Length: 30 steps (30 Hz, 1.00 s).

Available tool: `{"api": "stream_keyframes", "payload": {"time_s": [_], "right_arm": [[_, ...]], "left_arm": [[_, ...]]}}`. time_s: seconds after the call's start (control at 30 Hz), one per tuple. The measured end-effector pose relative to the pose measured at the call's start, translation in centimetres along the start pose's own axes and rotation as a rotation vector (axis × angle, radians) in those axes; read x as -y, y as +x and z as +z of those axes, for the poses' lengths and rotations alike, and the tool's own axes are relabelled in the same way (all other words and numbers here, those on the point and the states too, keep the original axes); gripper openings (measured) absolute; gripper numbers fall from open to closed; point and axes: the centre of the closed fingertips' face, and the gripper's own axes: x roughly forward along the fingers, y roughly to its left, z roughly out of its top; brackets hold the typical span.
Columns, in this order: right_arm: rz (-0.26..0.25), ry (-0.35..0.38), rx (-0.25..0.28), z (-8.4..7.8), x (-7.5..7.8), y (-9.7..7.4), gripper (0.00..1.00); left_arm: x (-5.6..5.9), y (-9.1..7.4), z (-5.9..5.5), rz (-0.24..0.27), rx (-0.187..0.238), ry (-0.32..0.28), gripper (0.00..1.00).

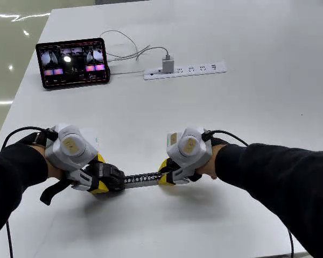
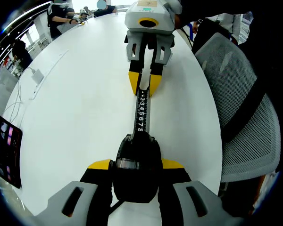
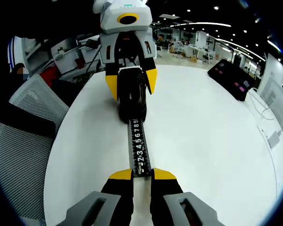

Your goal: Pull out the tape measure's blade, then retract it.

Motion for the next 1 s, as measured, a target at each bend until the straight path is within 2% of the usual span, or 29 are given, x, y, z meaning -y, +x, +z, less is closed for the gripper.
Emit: {"api": "stream_keyframes", "payload": {"time_s": [1.0], "right_arm": [[-0.016, 0.019, -0.009, -1.7, 0.1, -1.6, 0.08]], "left_arm": [[0.0, 0.0, 0.0, 0.007, 0.006, 0.002, 0.31]]}}
